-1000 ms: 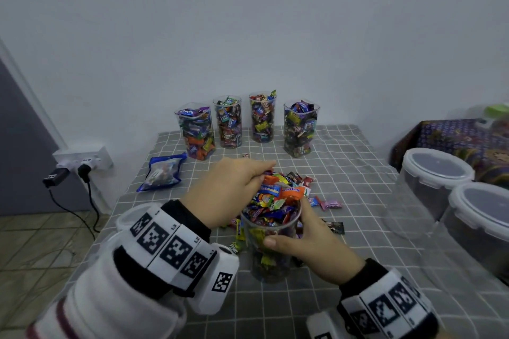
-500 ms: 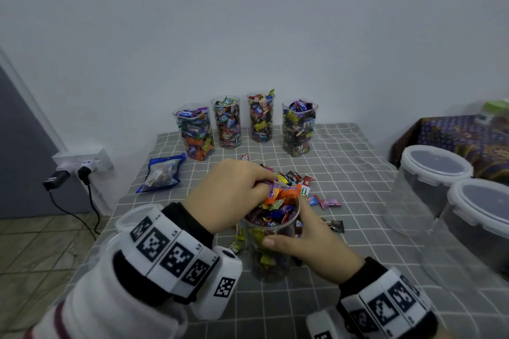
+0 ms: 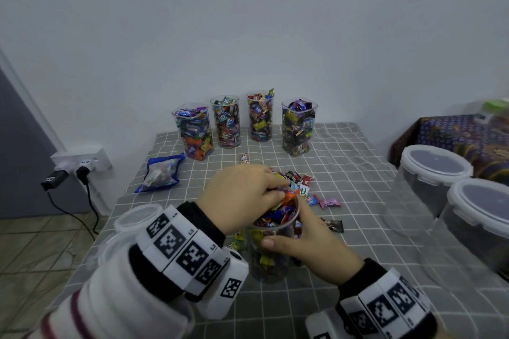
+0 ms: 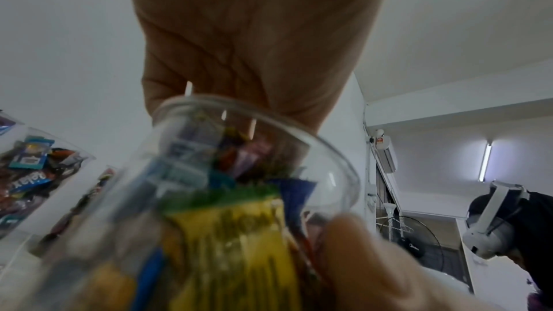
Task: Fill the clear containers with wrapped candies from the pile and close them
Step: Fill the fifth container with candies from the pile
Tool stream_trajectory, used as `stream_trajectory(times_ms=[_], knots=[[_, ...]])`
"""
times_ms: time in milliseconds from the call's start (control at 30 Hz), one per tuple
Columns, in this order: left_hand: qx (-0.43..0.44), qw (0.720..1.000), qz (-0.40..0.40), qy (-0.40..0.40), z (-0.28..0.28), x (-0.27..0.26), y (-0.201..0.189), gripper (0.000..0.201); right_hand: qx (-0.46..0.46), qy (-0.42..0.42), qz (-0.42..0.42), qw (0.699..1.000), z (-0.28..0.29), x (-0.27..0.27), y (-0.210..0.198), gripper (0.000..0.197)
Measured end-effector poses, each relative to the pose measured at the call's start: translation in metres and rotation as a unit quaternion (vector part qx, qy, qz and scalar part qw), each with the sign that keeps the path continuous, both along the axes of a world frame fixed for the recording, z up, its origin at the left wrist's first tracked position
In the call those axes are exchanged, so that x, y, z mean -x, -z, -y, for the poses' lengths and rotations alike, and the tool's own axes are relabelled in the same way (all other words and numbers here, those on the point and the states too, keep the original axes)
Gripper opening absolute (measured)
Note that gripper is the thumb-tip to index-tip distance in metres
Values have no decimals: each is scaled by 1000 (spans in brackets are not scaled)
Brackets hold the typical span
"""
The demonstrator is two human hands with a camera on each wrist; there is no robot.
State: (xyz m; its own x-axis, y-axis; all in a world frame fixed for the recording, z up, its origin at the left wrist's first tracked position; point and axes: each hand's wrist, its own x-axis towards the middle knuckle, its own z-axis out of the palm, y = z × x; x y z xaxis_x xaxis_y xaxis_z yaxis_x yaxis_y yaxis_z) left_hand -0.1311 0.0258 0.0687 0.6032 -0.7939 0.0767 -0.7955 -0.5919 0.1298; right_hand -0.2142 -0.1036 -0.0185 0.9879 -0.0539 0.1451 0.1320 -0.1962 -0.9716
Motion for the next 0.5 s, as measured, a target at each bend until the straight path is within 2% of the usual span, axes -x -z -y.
stream_trajectory(times_ms=[100,233,400,500], knots=[[60,998,-23,-15,-2,0,0,41,2,1,1,1000,1,0,1,70],[160,987,-9,-23,-3,1,-1,28,7,1,-2,1000,2,0,2,69],[97,995,19,11,7,11,2,25,19,7,8,1000,0,0,3,80],[63,997,26,29,8,10,2,19,16,8,21,1000,-1,-1,4,80]])
